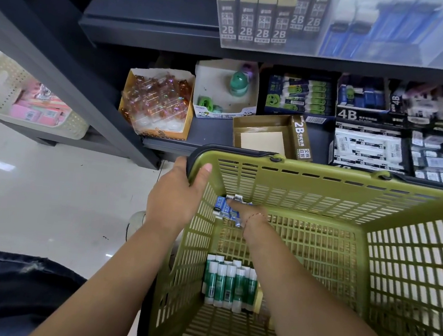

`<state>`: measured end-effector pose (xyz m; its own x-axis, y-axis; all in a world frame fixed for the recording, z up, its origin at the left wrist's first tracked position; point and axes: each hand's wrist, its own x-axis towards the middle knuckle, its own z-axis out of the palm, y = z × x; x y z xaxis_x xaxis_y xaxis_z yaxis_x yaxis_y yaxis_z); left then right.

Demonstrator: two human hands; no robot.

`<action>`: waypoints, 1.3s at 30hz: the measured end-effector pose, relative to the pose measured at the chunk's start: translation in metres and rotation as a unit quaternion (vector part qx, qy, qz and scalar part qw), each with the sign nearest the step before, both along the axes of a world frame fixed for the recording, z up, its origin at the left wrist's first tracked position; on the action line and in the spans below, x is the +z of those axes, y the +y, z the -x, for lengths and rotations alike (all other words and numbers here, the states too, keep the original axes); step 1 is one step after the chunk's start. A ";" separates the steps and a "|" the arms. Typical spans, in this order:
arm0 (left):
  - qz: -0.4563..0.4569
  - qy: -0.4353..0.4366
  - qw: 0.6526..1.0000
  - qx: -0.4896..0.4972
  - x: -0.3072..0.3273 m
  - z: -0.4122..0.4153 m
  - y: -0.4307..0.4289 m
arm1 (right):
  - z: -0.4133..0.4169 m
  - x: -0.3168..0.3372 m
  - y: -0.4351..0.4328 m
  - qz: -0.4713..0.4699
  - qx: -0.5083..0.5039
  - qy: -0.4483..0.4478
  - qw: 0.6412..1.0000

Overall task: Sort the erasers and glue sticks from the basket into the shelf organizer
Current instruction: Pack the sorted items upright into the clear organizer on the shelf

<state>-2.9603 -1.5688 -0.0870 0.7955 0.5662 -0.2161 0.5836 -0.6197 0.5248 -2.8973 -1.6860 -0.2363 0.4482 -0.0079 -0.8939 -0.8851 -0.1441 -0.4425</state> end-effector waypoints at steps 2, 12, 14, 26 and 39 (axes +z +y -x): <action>0.004 -0.004 1.000 0.001 0.001 0.000 0.000 | 0.001 0.001 -0.001 -0.013 -0.002 0.001 1.000; 0.010 -0.008 1.000 0.003 0.000 0.000 0.000 | 0.006 0.001 -0.008 -0.003 0.061 -0.029 0.998; 0.007 -0.009 1.000 -0.001 0.001 -0.001 0.000 | 0.010 0.004 -0.015 -0.010 0.082 -0.022 0.996; 0.038 -0.212 0.971 -0.108 0.033 0.000 -0.043 | 0.015 0.160 -0.076 -0.251 0.102 -0.096 0.958; 0.683 -0.095 0.724 0.010 0.162 -0.017 -0.107 | 0.013 0.293 -0.084 -0.157 0.108 -0.414 0.890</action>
<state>-2.9438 -1.6758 0.0755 0.8787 -0.0616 -0.4735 0.4229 0.5606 0.7120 -2.9101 -1.7699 0.0564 0.9151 0.3508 -0.1990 -0.2032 -0.0252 -0.9788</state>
